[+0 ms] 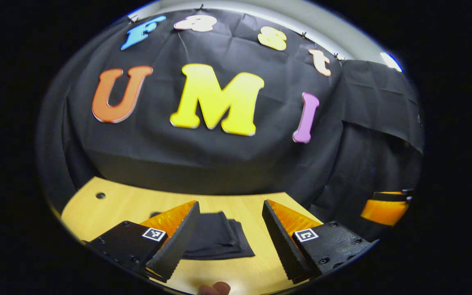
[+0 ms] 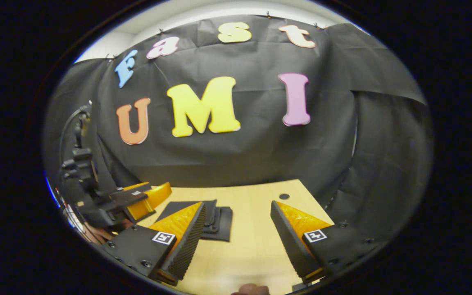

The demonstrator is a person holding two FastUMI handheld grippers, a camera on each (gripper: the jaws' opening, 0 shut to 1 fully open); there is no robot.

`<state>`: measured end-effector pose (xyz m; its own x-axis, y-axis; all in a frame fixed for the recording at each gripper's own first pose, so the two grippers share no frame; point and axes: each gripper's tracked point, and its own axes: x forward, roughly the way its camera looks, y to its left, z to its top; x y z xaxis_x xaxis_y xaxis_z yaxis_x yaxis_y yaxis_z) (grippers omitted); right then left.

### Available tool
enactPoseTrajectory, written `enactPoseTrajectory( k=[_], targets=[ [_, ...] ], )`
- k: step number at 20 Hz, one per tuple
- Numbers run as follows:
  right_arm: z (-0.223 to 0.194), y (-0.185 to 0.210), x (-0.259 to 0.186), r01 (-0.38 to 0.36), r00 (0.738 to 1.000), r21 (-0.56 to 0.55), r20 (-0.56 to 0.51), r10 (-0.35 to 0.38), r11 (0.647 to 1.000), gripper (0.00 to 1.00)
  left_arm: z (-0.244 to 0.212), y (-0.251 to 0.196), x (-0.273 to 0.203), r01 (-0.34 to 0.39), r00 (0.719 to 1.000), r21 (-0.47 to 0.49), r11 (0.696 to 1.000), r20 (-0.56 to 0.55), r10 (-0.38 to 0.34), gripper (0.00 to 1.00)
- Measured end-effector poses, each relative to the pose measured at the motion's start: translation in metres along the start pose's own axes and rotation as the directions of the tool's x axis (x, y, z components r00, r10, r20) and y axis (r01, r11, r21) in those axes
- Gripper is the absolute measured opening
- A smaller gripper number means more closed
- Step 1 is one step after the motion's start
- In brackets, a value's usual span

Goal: Grasp the waist and the cuffs of the jeans and fold them to make the two legs overlap; first hold the waist and fold one-third of the jeans toward the cuffs, then hold the cuffs and fold the remaining one-third in the same direction to finish folding.

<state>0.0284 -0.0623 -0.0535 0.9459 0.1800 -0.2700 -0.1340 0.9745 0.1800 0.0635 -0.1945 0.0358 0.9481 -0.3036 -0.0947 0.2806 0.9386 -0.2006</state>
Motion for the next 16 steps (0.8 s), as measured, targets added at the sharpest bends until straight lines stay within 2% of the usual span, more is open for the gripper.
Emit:
enactPoseTrajectory(
  k=[2, 3, 4, 5, 8, 9, 10, 12, 16],
  targets=[
    [0.023, 0.019, 0.008, -0.010, 0.998, -0.049, 0.067, 0.013, 0.999, 0.98, 0.043, 0.025, -0.020, -0.050, 0.995, 0.034, 0.998, 0.084, 0.047, 0.98],
    [0.033, 0.028, 0.011, -0.014, 0.995, -0.069, 0.095, 0.021, 0.998, 0.92, 0.062, 0.033, -0.031, -0.064, 0.992, 0.037, 0.997, 0.113, 0.059, 0.98],
    [0.042, 0.041, 0.012, -0.020, 0.992, -0.087, 0.119, 0.030, 0.996, 0.97, 0.078, 0.043, -0.039, -0.088, 0.988, 0.036, 0.996, 0.128, 0.082, 0.98],
    [0.050, 0.050, 0.013, -0.024, 0.990, -0.103, 0.139, 0.038, 0.994, 0.92, 0.085, 0.051, -0.053, -0.116, 0.984, 0.042, 0.992, 0.139, 0.109, 0.98],
    [0.065, 0.075, 0.010, -0.040, 0.980, -0.146, 0.185, 0.067, 0.988, 0.93, 0.109, 0.079, -0.085, -0.205, 0.963, 0.074, 0.976, 0.195, 0.187, 0.98],
    [0.072, 0.078, 0.008, -0.030, 0.974, -0.156, 0.219, 0.064, 0.987, 0.96, 0.110, 0.083, -0.089, -0.225, 0.957, 0.077, 0.971, 0.204, 0.206, 0.98],
    [0.077, 0.077, 0.008, -0.007, 0.968, -0.159, 0.247, 0.046, 0.987, 0.94, 0.109, 0.089, -0.096, -0.261, 0.948, 0.079, 0.962, 0.212, 0.239, 0.98],
    [0.067, 0.085, 0.009, -0.020, 0.970, -0.141, 0.237, 0.053, 0.990, 0.94, 0.107, 0.102, -0.104, -0.294, 0.936, 0.068, 0.953, 0.224, 0.272, 0.98],
    [0.057, 0.087, 0.001, -0.011, 0.976, -0.113, 0.213, 0.035, 0.994, 0.94, 0.090, 0.108, -0.118, -0.319, 0.932, 0.060, 0.946, 0.201, 0.302, 0.98]
  ],
)
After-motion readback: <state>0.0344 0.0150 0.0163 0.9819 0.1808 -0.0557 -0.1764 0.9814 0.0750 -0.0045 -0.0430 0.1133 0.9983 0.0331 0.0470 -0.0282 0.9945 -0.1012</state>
